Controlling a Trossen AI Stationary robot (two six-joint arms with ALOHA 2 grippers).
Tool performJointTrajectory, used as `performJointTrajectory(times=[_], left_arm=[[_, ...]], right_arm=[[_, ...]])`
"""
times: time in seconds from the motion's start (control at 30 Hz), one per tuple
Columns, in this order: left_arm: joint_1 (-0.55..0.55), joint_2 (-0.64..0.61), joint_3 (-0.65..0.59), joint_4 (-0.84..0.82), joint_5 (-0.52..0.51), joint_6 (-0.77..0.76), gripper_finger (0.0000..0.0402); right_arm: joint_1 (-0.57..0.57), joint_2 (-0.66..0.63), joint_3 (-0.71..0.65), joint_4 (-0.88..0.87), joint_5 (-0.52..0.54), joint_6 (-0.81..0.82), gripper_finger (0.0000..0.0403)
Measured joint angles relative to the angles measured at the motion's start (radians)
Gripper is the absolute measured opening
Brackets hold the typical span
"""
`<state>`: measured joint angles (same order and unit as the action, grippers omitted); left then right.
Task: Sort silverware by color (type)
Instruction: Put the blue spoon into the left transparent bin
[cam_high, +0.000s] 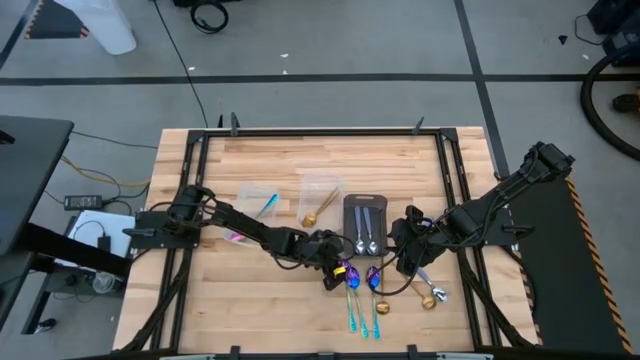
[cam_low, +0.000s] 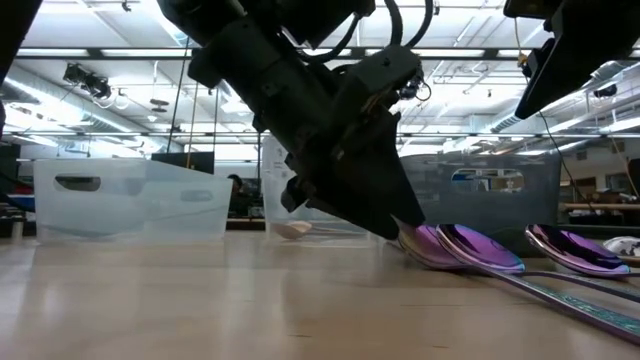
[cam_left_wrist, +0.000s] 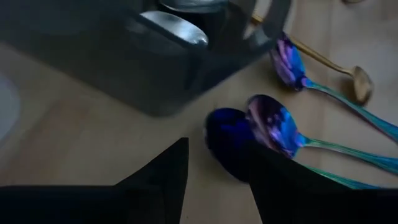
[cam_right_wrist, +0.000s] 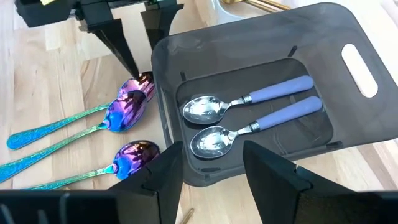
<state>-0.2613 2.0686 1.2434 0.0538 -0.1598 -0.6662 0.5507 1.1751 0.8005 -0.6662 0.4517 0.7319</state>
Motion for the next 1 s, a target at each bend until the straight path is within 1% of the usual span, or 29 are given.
performJointTrajectory(times=[0.13, 0.23, 0.5, 0.87, 1.0], left_arm=[[-0.007, 0.000, 0.000, -0.004, -0.036, 0.023, 0.0159], [-0.012, 0.000, 0.000, -0.005, -0.048, 0.024, 0.0148], [-0.024, 0.012, 0.001, 0.000, -0.050, 0.030, 0.0106], [-0.023, 0.055, 0.002, 0.054, -0.047, 0.005, 0.0096], [-0.023, 0.055, 0.002, 0.053, -0.046, 0.004, 0.0077]], right_arm=[[0.000, 0.000, 0.000, 0.004, 0.000, -0.002, 0.0176], [0.000, 0.000, 0.000, 0.014, 0.000, -0.010, 0.0176], [0.000, 0.000, 0.000, 0.046, 0.000, -0.042, 0.0176], [0.000, 0.000, 0.000, 0.060, 0.000, -0.060, 0.0176], [0.000, 0.000, 0.000, 0.063, -0.001, -0.063, 0.0176]])
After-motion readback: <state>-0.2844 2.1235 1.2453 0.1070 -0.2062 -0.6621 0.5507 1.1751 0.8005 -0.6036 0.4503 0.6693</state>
